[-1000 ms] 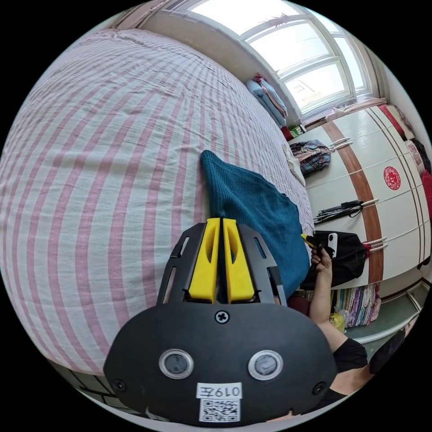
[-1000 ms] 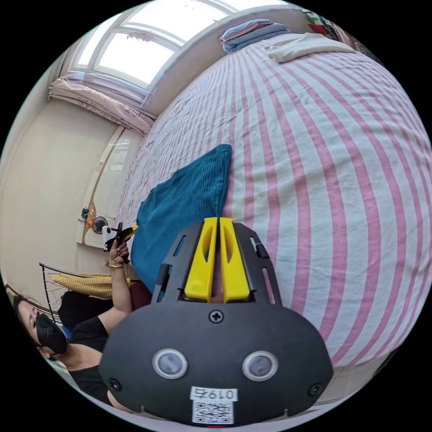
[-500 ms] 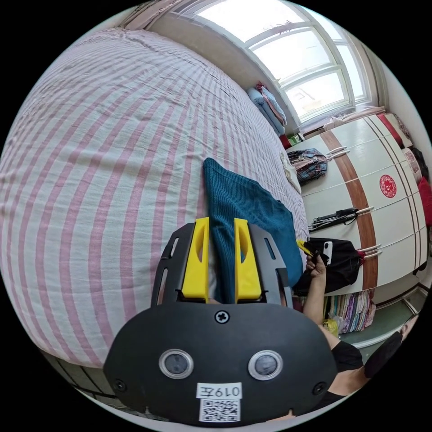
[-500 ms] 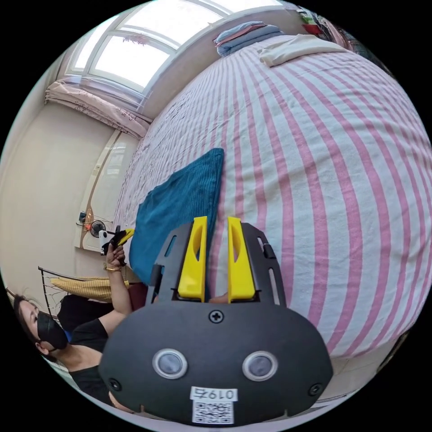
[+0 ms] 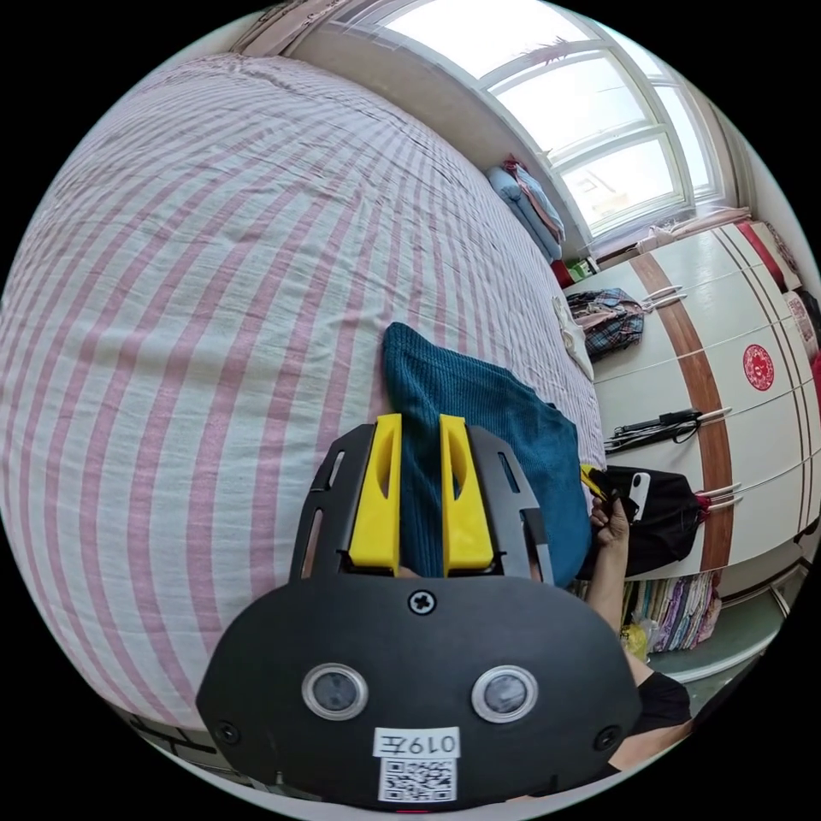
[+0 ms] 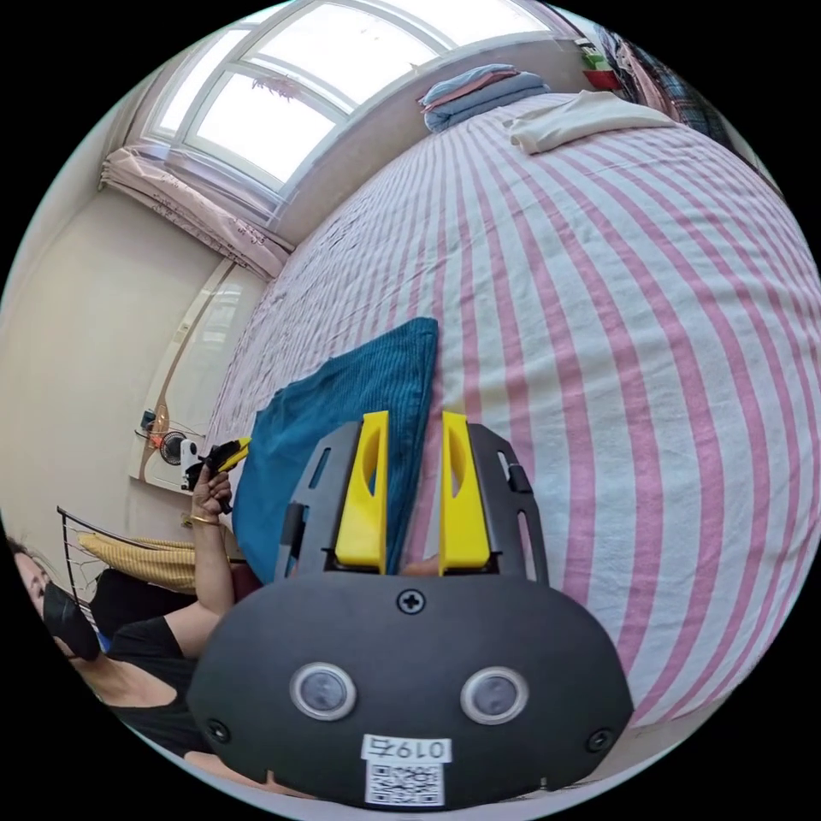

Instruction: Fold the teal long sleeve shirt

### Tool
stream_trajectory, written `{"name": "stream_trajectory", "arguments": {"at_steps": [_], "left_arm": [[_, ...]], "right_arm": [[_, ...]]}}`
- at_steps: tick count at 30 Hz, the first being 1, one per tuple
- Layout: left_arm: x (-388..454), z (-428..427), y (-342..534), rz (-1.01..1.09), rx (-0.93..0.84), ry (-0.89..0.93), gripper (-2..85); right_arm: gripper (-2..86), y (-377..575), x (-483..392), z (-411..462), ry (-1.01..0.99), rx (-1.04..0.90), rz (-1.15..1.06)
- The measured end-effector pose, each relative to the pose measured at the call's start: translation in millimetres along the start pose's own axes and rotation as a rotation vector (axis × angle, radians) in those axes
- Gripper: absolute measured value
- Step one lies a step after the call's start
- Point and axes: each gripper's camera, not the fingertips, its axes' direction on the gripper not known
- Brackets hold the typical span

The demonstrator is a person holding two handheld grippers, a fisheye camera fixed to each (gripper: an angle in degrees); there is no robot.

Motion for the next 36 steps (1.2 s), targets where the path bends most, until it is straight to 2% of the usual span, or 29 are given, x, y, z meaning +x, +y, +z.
{"name": "stream_trajectory", "arguments": {"at_steps": [6,9,12,15,17,19,21,24,28,32,36], "left_arm": [[3.2,-10.4,-0.7,-0.004,-0.001,-0.001,3.7],[8.4,-19.1,1.5,0.007,-0.009,-0.053,5.1],[10.6,-31.4,5.2,0.014,-0.008,-0.091,7.1],[7.1,-51.8,10.4,-0.006,0.056,-0.053,7.4],[5.0,-66.5,15.6,0.008,0.133,0.045,6.4],[6.0,-74.6,17.2,0.035,0.166,0.15,5.0],[14.3,-80.0,18.8,0.09,0.172,0.185,3.7],[36.1,-86.4,22.3,0.202,0.157,0.139,2.2],[85.6,-104.8,38.1,0.475,0.157,-0.025,1.4],[107.7,-112.9,56.2,0.609,0.182,-0.19,1.0],[100.3,-112.4,55.3,0.587,0.128,-0.179,0.9]], "right_arm": [[1.4,-19.8,-32.6,-8.1,0.06,-0.006,-0.015],[2.7,-29.3,-46.7,-12.1,0.044,-0.011,-0.006],[7.6,-38.8,-67.8,-19.3,0.031,-0.027,0.0],[9.4,-42.3,-107.2,-46.9,0.19,0.052,-0.039],[8.2,-40.8,-150.0,-65.4,0.212,0.133,-0.149],[6.8,-40.1,-228.8,-75.0,0.093,0.196,-0.413],[6.9,-48.2,-289.0,-65.1,0.032,0.174,-0.576],[7.2,-76.4,-386.0,-24.0,-0.047,0.043,-0.817],[7.0,-104.5,-504.1,55.3,0.063,-0.14,-1.131],[6.0,-115.8,-566.9,115.1,0.207,-0.253,-1.281],[4.4,-122.8,-598.8,159.3,0.291,-0.314,-1.322]]}}
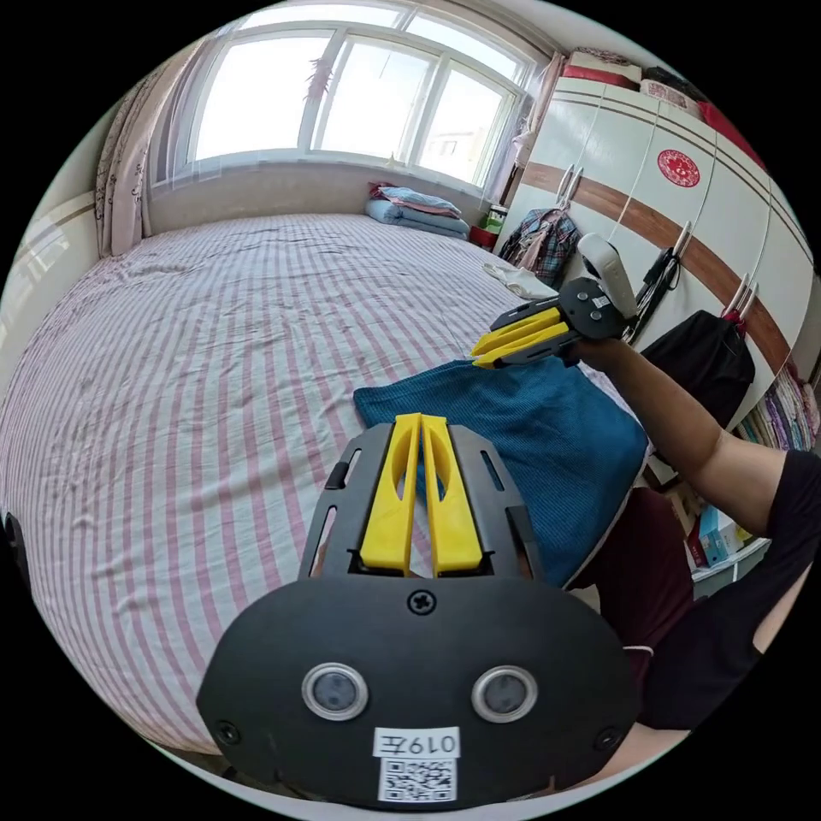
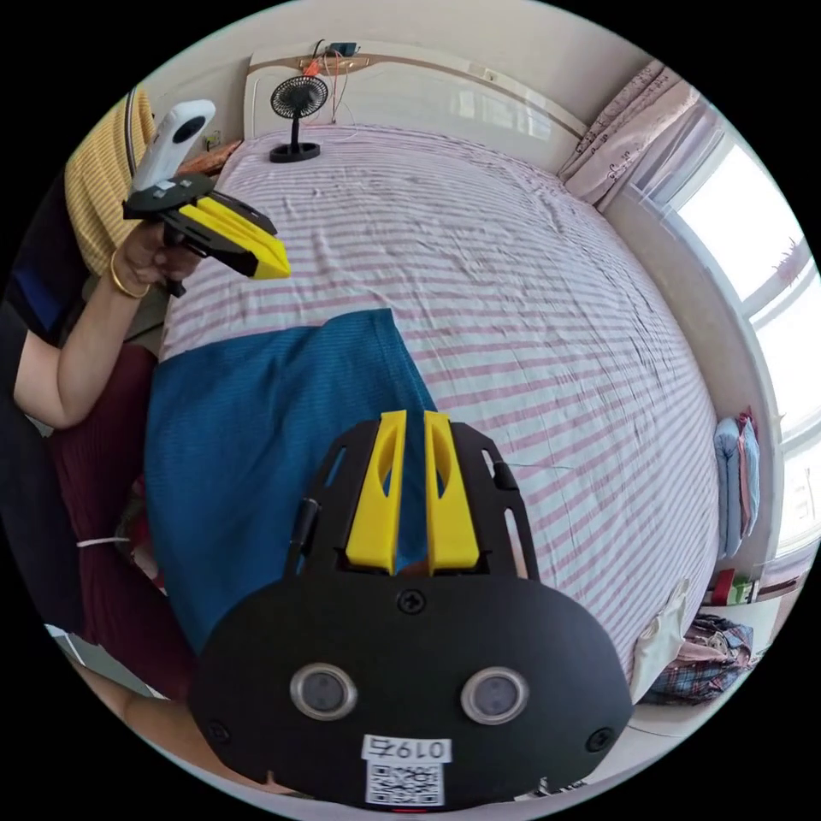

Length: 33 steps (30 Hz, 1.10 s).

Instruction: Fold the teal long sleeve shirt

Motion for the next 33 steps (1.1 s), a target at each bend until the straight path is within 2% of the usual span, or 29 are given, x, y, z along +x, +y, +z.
{"name": "stream_trajectory", "arguments": {"at_steps": [6,10,15,19,22,33], "left_arm": [[-7.3,-15.9,5.6,-0.053,0.043,0.036,0.9],[-7.8,-22.5,5.1,-0.066,0.095,0.086,1.1],[-9.5,-17.8,0.8,-0.079,0.078,0.103,1.1],[-0.9,-3.1,-8.4,-0.011,-0.013,0.167,1.1],[8.1,11.6,-14.7,0.041,-0.107,0.143,1.2],[18.3,49.5,-31.1,0.12,-0.268,0.199,0.9]], "right_arm": [[6.1,-36.4,19.4,2.1,-0.055,0.018,0.05],[5.9,-64.4,31.9,-2.7,-0.038,-0.024,0.045],[5.5,-95.0,42.9,-6.8,-0.045,-0.074,0.025],[2.2,-114.1,53.6,-14.4,-0.063,-0.087,0.024],[-0.3,-124.0,61.7,-25.5,-0.069,-0.074,0.026],[-0.9,-154.0,96.8,-43.3,-0.063,-0.062,0.071]]}}
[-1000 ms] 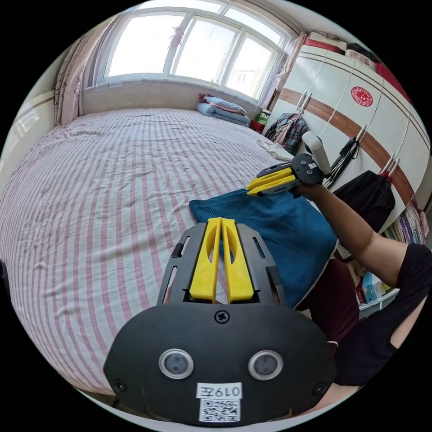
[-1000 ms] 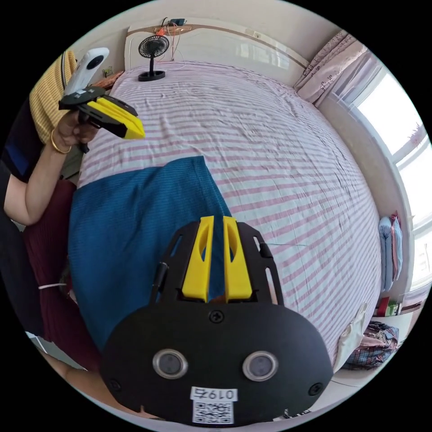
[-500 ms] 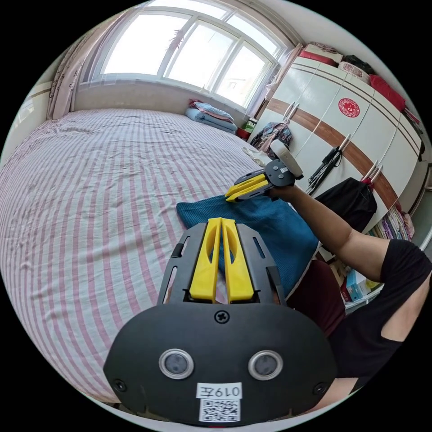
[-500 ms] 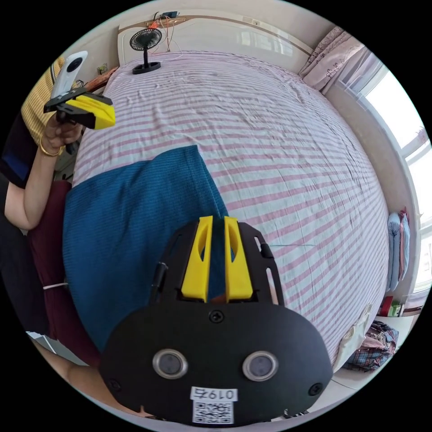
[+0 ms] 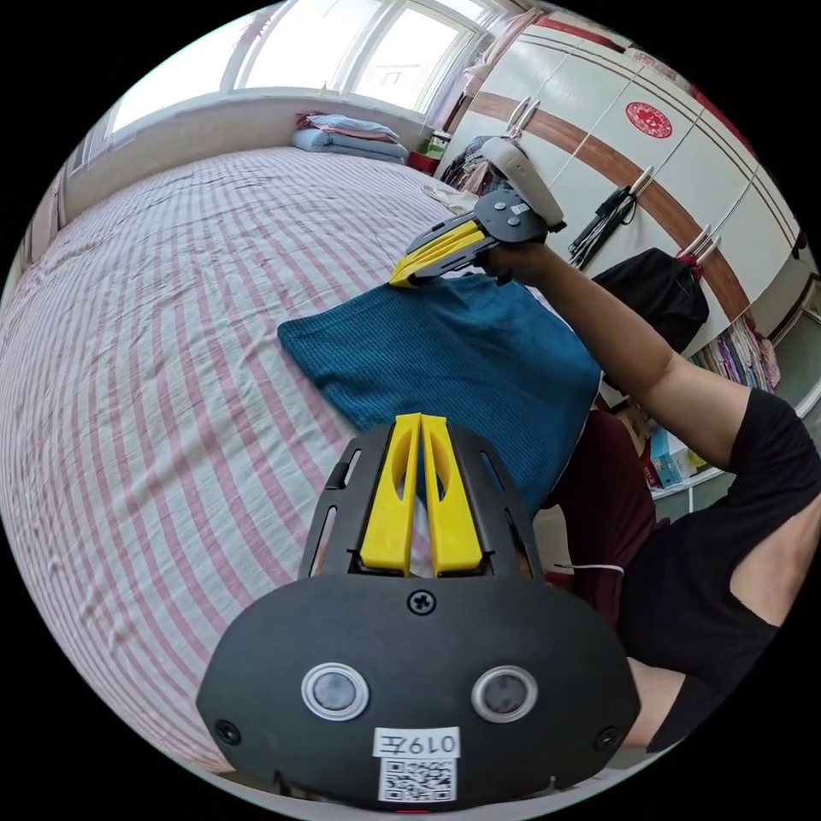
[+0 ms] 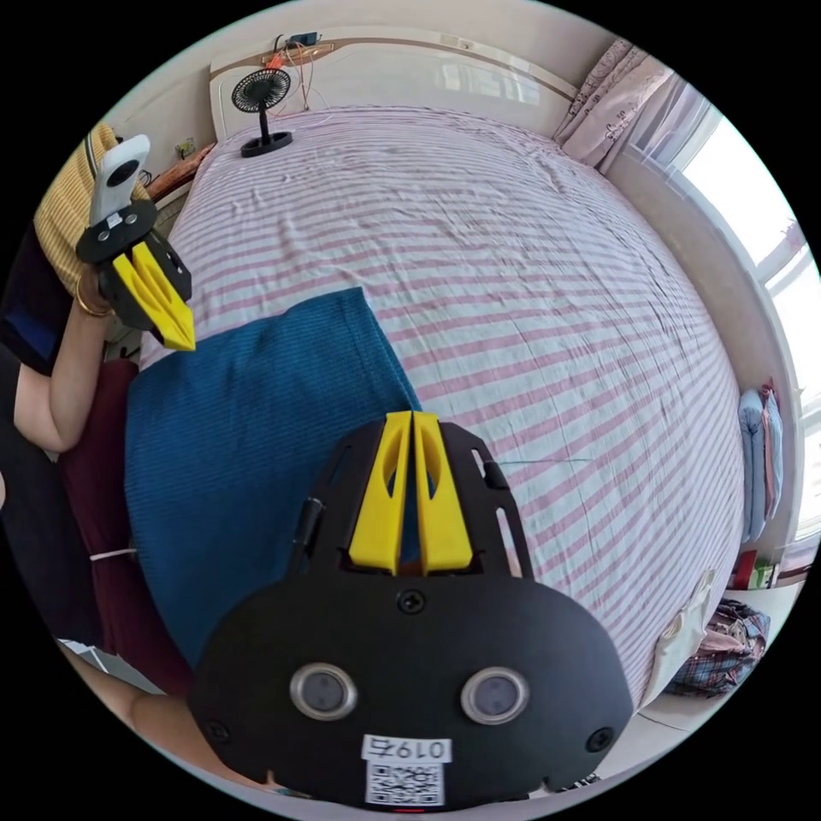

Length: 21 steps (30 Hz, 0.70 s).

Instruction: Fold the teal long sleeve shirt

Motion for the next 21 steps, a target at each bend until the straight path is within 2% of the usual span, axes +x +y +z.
{"name": "stream_trajectory", "arguments": {"at_steps": [11,17,21], "left_arm": [[-24.9,23.8,-15.0,-0.079,-0.111,-0.049,1.6],[-50.7,7.0,-10.9,-0.211,0.022,-0.027,5.9],[-68.2,16.3,-8.7,-0.281,-0.021,-0.007,7.1]], "right_arm": [[-0.9,-24.3,33.1,1.5,0.022,0.003,0.07],[-0.9,-30.2,45.8,-0.3,0.025,0.007,0.072],[-0.8,-35.9,59.7,-0.8,0.021,0.0,0.077]]}}
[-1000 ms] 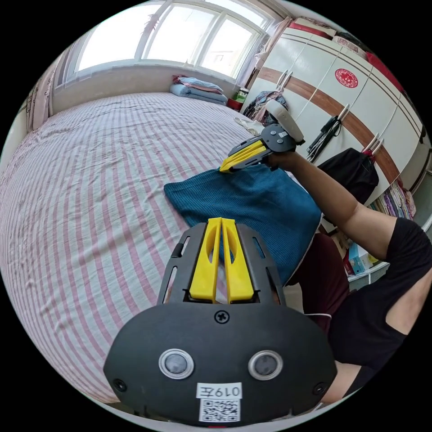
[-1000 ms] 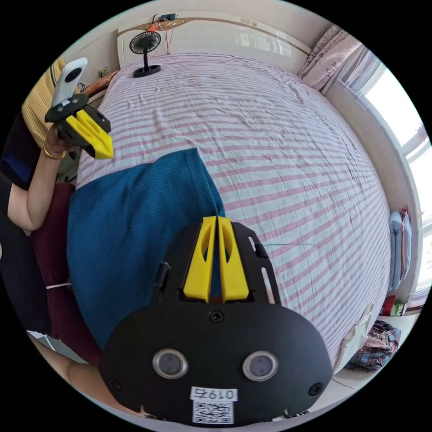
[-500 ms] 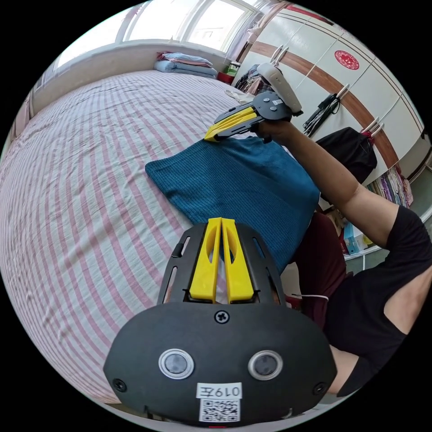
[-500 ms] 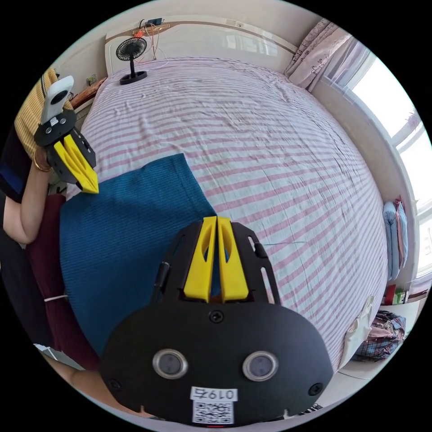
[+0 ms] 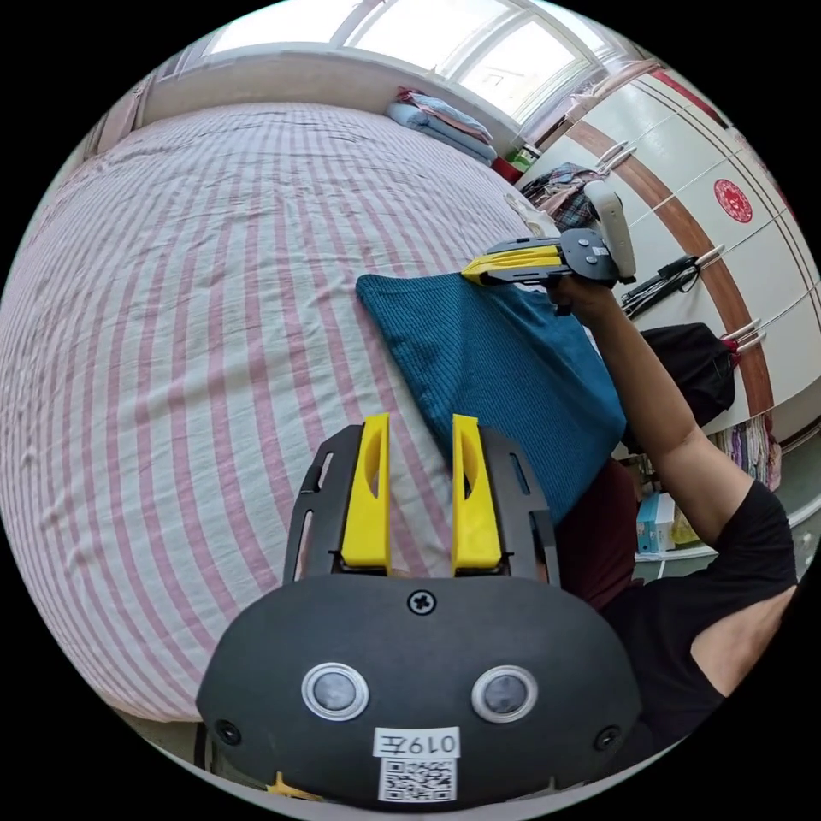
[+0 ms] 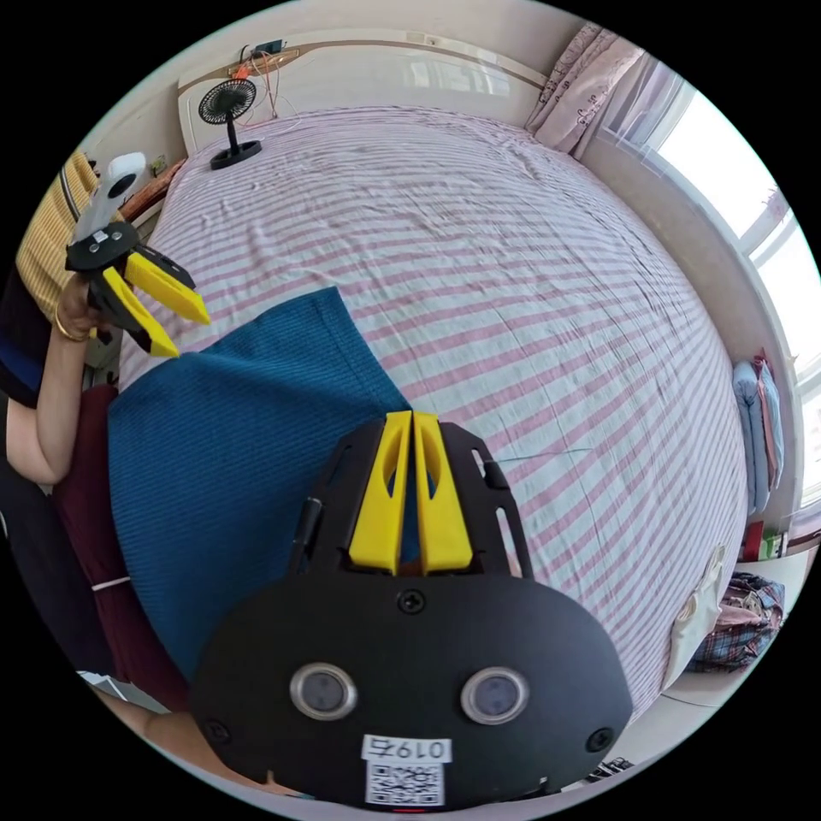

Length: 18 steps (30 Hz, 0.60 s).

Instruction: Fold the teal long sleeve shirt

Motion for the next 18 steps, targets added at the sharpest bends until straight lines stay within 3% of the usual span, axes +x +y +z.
{"name": "stream_trajectory", "arguments": {"at_steps": [14,18], "left_arm": [[-2.6,19.1,-17.2,0.075,-0.087,0.011,1.1],[-5.4,19.6,-20.5,0.065,-0.087,0.011,0.9]], "right_arm": [[6.3,-23.6,53.6,6.7,-0.082,-0.099,0.017],[5.9,-29.3,63.3,-11.3,-0.072,0.012,0.039]]}}
